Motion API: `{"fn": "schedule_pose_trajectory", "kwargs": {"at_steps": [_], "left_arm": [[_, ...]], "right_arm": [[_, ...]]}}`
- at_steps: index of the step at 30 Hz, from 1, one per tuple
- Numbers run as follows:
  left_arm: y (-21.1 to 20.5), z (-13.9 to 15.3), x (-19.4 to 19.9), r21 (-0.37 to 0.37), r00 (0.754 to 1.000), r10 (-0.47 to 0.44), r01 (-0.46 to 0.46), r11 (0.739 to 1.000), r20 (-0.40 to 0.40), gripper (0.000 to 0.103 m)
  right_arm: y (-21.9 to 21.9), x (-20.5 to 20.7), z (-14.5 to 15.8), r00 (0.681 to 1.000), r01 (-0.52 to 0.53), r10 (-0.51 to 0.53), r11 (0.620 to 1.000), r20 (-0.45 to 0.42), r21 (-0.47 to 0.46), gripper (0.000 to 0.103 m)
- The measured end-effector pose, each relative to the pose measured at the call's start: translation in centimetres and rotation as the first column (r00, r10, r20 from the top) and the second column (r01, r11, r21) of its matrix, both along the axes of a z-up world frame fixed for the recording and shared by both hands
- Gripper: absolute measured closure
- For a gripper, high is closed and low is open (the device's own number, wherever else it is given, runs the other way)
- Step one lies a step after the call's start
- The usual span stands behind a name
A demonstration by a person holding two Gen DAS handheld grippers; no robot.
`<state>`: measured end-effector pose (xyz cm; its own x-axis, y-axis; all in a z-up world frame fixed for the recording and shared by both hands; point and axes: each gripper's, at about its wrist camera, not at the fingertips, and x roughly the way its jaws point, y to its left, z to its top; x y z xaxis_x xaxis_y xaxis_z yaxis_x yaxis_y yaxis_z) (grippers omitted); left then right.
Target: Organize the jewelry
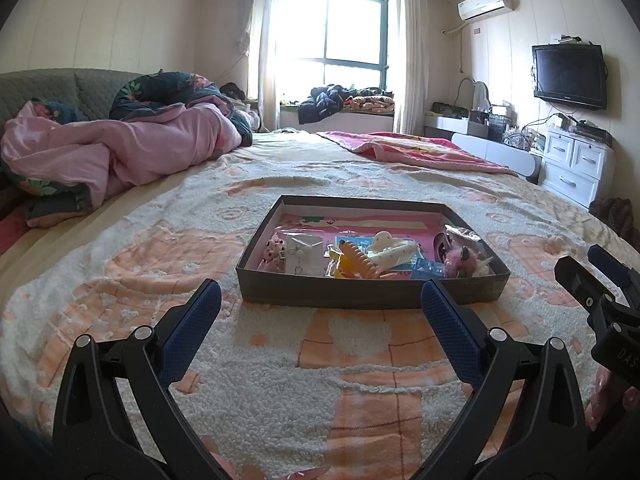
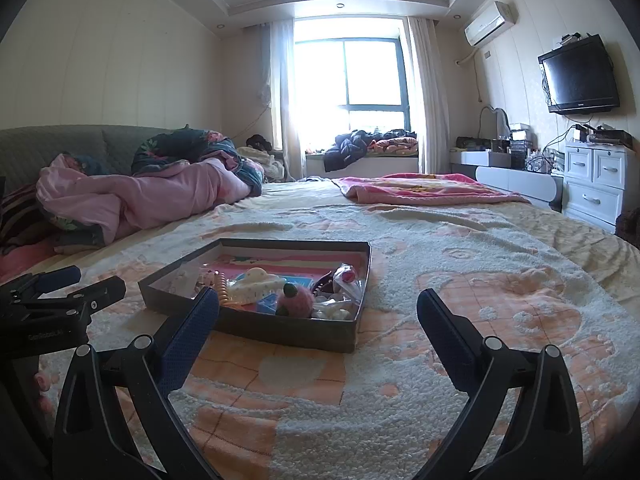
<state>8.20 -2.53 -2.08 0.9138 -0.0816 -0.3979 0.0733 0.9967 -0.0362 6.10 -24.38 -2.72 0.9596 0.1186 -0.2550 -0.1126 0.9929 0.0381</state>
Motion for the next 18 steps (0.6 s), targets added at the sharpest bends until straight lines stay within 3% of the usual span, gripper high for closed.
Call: {"fn": "schedule_pose_trajectory", "kwargs": {"at_steps": [18], "left_arm": [[0.01, -0.01, -0.01, 0.001, 1.000, 0.001, -0.001, 1.000, 0.003, 0.011]], "right_arm": [[0.12, -0.01, 0.04, 1.000, -0.001, 0.001, 1.000, 0.001, -0.004, 0.006]]}}
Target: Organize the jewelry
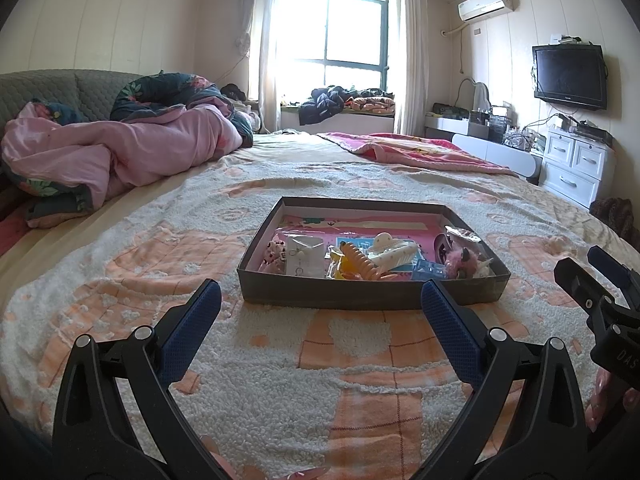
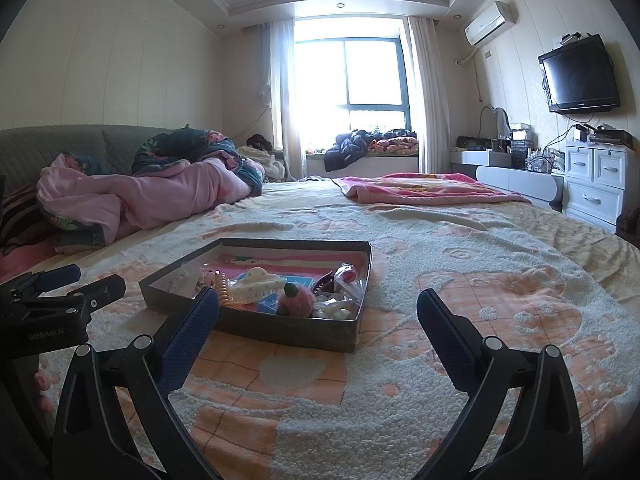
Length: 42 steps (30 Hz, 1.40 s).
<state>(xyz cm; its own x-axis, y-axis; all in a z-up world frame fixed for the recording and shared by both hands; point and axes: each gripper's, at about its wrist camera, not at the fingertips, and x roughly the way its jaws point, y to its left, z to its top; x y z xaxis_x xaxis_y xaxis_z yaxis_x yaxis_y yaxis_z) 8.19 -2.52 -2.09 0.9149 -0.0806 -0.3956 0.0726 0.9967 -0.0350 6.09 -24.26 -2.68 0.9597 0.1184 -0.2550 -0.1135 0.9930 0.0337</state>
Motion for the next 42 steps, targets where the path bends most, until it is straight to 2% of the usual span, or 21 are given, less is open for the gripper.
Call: {"fn": "schedule_pose_trajectory", "kwargs": {"at_steps": [25, 31, 35, 38, 40, 41, 42], "left_arm": [[0.0, -0.1, 0.0, 0.001, 1.000, -0.011, 0.011, 1.000, -0.008, 0.011], [-0.6, 0.1, -0.1, 0.038, 1.000, -0.009, 0.009, 0.999, 0.004, 0.011], [-0.3, 0.2, 0.0, 0.006, 1.000, -0.027, 0.027, 1.000, -0.013, 0.011], [1.2, 0.1, 1.2, -0.061, 0.997, 0.001, -0.006, 0.998, -0.071, 0.011], [3.4, 0.1, 3.1, -0.078, 0.988, 0.069, -0.080, 0.994, -0.139, 0.011], [4.6, 0.1, 4.2, -0.080, 0.979, 0.110, -0.125, 0.989, -0.172, 0.011], [7.0, -0.1, 6.3, -0.079, 0.953, 0.185, -0.209, 0.975, -0.241, 0.011]], "right_arm": [[0.1, 0.0, 0.1, 1.000, 0.002, -0.002, 1.000, -0.005, 0.000, 0.006], [-0.1, -0.1, 0.2, 1.000, 0.015, -0.015, 1.000, -0.006, 0.002, 0.006], [-0.4, 0.1, 0.0, 0.999, 0.030, -0.030, 1.000, -0.016, 0.011, 0.006], [-1.4, 0.9, 0.2, 0.998, 0.060, -0.059, 0.998, -0.035, 0.028, 0.006], [-3.6, 2.8, 0.7, 0.989, 0.129, -0.125, 0.991, -0.081, 0.045, 0.006], [-4.7, 4.3, 0.8, 0.979, 0.167, -0.163, 0.986, -0.121, 0.026, 0.006], [-6.1, 6.1, 0.9, 0.958, 0.232, -0.230, 0.973, -0.169, -0.007, 0.006]]}}
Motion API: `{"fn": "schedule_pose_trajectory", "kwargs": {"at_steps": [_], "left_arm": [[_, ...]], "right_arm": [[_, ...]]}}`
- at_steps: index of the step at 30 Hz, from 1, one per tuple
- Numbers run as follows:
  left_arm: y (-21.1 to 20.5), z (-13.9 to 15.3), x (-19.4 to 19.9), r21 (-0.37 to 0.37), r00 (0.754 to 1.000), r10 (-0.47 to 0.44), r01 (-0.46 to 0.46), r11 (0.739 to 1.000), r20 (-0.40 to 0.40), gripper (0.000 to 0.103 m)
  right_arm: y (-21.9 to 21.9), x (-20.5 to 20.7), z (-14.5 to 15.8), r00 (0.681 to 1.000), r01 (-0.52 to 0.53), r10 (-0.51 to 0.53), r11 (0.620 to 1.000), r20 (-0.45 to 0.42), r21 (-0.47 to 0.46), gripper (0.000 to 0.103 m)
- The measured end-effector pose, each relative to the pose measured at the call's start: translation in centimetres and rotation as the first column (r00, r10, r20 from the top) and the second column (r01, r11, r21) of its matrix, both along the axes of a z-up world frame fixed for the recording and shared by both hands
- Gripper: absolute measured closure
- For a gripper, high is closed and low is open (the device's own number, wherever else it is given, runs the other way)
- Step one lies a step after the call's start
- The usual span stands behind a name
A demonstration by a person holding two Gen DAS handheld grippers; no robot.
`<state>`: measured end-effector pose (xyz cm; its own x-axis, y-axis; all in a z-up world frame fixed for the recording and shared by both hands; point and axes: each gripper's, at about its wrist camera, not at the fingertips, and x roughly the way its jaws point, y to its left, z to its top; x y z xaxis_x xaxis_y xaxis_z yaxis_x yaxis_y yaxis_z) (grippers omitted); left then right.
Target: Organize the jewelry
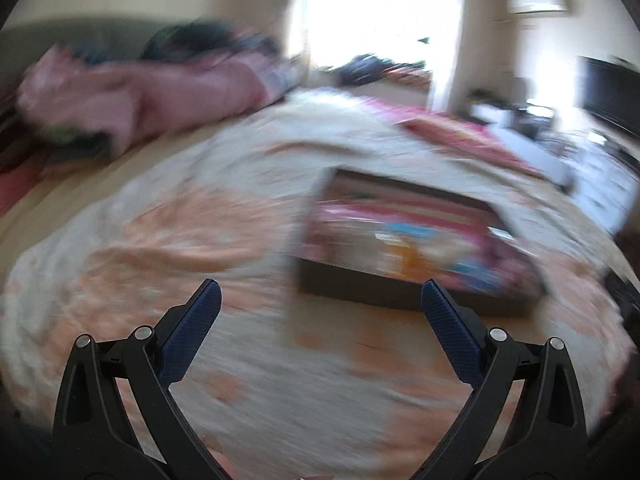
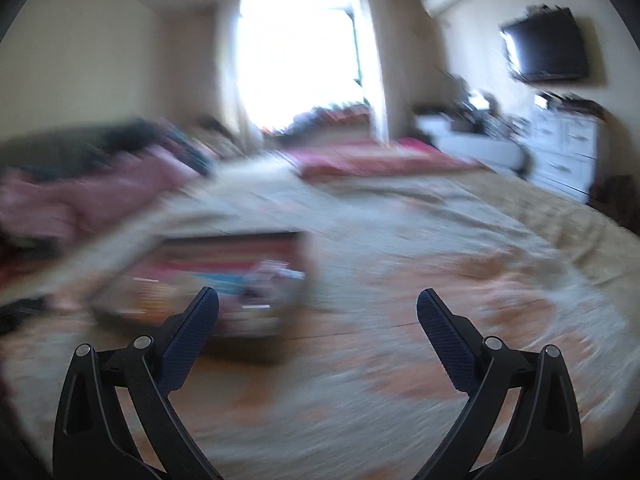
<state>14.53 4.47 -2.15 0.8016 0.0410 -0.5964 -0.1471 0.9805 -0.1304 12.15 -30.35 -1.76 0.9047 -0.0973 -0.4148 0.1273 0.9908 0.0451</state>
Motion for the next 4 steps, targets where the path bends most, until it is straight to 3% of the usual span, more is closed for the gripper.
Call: {"fn": "schedule_pose_trajectory", "kwargs": {"at_steps": [2, 4], "left_arm": [[3.8, -0.6, 3.5, 0.015, 0.987, 0.114, -0.113, 0.994, -0.118, 0.011], [7.9, -1.3, 6.4, 0.035, 0.961, 0.228, -0.225, 0.974, -0.158, 0.011]], "right_arm": [[-4.2, 4.1, -0.3, 0.983, 0.147, -0.147, 0.989, -0.111, -0.009, 0.006], [-9.0, 8.4, -1.4, 0.928, 0.268, -0.264, 0.963, -0.262, -0.022, 0.006]]}}
